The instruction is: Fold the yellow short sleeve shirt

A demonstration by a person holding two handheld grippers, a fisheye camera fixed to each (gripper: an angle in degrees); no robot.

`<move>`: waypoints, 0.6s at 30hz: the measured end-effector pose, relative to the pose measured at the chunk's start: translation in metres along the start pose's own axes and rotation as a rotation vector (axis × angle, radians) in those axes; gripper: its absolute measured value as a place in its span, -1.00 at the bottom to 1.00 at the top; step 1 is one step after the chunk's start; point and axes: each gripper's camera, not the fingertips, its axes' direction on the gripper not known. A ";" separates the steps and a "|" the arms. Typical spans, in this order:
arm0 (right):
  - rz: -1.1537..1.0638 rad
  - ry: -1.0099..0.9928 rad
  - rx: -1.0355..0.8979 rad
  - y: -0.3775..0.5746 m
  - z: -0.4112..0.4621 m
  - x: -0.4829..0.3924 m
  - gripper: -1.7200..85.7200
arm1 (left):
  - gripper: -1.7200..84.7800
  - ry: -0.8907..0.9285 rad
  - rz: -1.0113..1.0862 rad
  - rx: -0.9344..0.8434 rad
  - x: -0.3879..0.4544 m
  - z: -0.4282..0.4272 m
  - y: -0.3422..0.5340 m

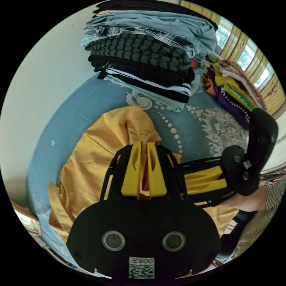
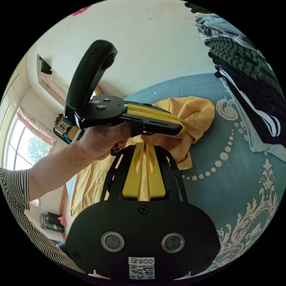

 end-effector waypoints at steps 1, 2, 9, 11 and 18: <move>0.003 -0.001 -0.005 -0.002 0.003 -0.001 -0.95 | -0.88 -0.036 -0.003 0.008 -0.003 0.001 0.001; 0.003 0.001 -0.004 -0.003 0.004 -0.003 -0.95 | -0.89 -0.031 -0.007 0.019 -0.005 0.001 0.002; -0.044 0.003 0.046 -0.017 -0.002 -0.027 -0.95 | -0.91 0.454 -0.482 0.432 -0.113 -0.019 0.086; -0.095 0.000 0.058 -0.024 -0.001 -0.044 -0.95 | -0.90 0.607 -0.641 0.551 -0.146 -0.010 0.126; -0.196 0.010 -0.109 -0.041 0.046 -0.085 -0.95 | -0.88 0.710 -0.927 0.580 -0.201 0.039 0.222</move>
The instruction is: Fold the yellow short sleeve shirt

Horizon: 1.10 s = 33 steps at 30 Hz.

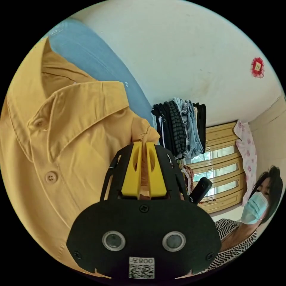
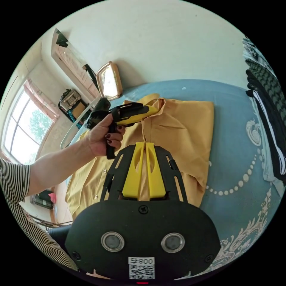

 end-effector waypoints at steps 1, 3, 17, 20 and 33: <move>-0.012 -0.020 -0.006 -0.003 0.004 -0.006 -0.95 | -0.88 0.011 0.009 0.005 -0.004 -0.005 -0.001; -0.034 -0.020 -0.011 -0.006 0.008 -0.017 -0.95 | -0.86 0.004 0.020 0.012 -0.009 -0.012 -0.003; -0.057 -0.083 -0.135 -0.027 0.037 -0.057 -0.94 | -0.85 -0.304 0.166 0.151 -0.005 -0.055 0.004; -0.055 -0.081 -0.142 -0.029 0.038 -0.066 -0.94 | -0.89 -0.340 0.276 0.093 0.009 -0.039 0.004; -0.066 -0.062 -0.094 -0.030 0.004 -0.101 -0.95 | -0.95 -0.608 0.302 -0.032 -0.008 -0.006 -0.008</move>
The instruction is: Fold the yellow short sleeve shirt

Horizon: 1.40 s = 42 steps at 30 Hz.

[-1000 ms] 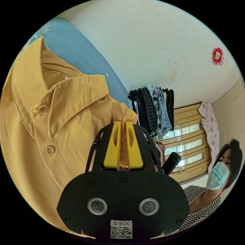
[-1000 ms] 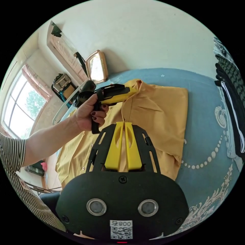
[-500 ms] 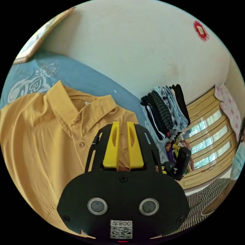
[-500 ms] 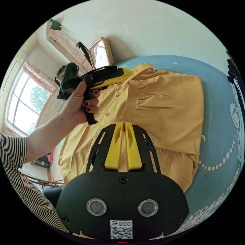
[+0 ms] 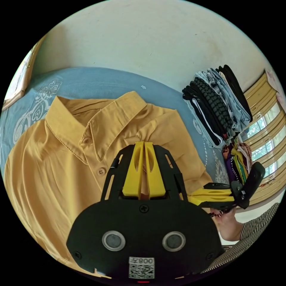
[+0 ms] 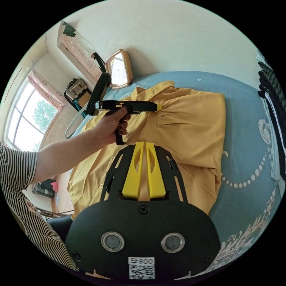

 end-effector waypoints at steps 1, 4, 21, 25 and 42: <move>-0.001 0.016 0.004 0.000 -0.003 -0.004 -0.95 | -0.95 -0.017 0.007 0.002 0.000 0.000 0.000; -0.001 0.059 0.011 -0.002 -0.008 -0.013 -0.95 | -0.95 -0.025 0.018 0.005 -0.001 -0.001 0.000; -0.083 0.274 -0.112 -0.008 0.004 -0.076 -0.95 | -0.87 -0.004 0.043 0.145 -0.018 -0.033 0.002; -0.121 0.350 -0.108 -0.006 0.001 -0.094 -0.95 | -0.80 -0.070 0.066 0.208 -0.028 -0.049 -0.019; -0.135 0.395 -0.107 -0.005 -0.021 -0.119 -0.96 | -0.77 -0.080 0.104 0.075 -0.092 -0.053 -0.015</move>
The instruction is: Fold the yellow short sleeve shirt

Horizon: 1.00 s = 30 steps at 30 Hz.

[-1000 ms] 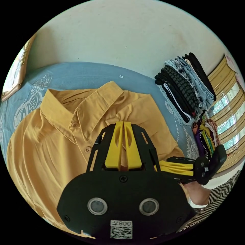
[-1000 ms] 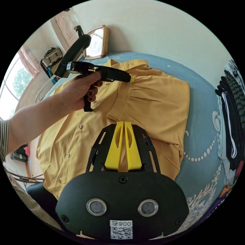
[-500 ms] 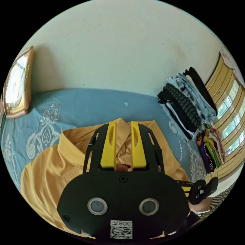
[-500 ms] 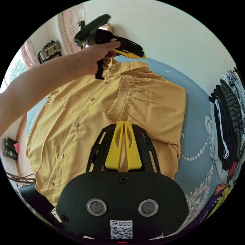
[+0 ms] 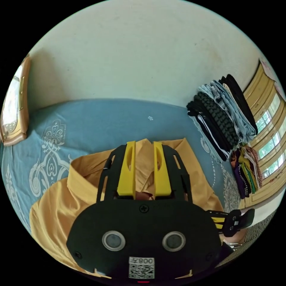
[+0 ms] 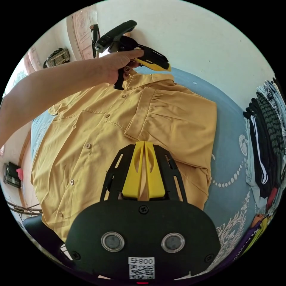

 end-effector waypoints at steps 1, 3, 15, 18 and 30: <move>0.002 -0.004 0.000 0.000 -0.002 0.001 -0.96 | -0.77 0.027 0.002 -0.033 -0.006 0.003 0.000; 0.011 -0.021 0.000 0.000 -0.005 0.004 -0.96 | -0.81 0.081 0.000 -0.087 -0.017 0.008 0.001; 0.028 -0.046 -0.002 -0.004 -0.022 0.016 -0.96 | -0.95 -0.032 -0.146 0.049 -0.086 -0.045 0.066; 0.031 -0.051 -0.003 -0.006 -0.025 0.019 -0.96 | -0.95 0.068 -0.081 0.032 -0.081 -0.055 0.092; 0.075 -0.151 -0.032 -0.021 -0.042 0.044 -0.96 | -0.91 -0.074 -0.232 0.006 -0.140 -0.225 0.349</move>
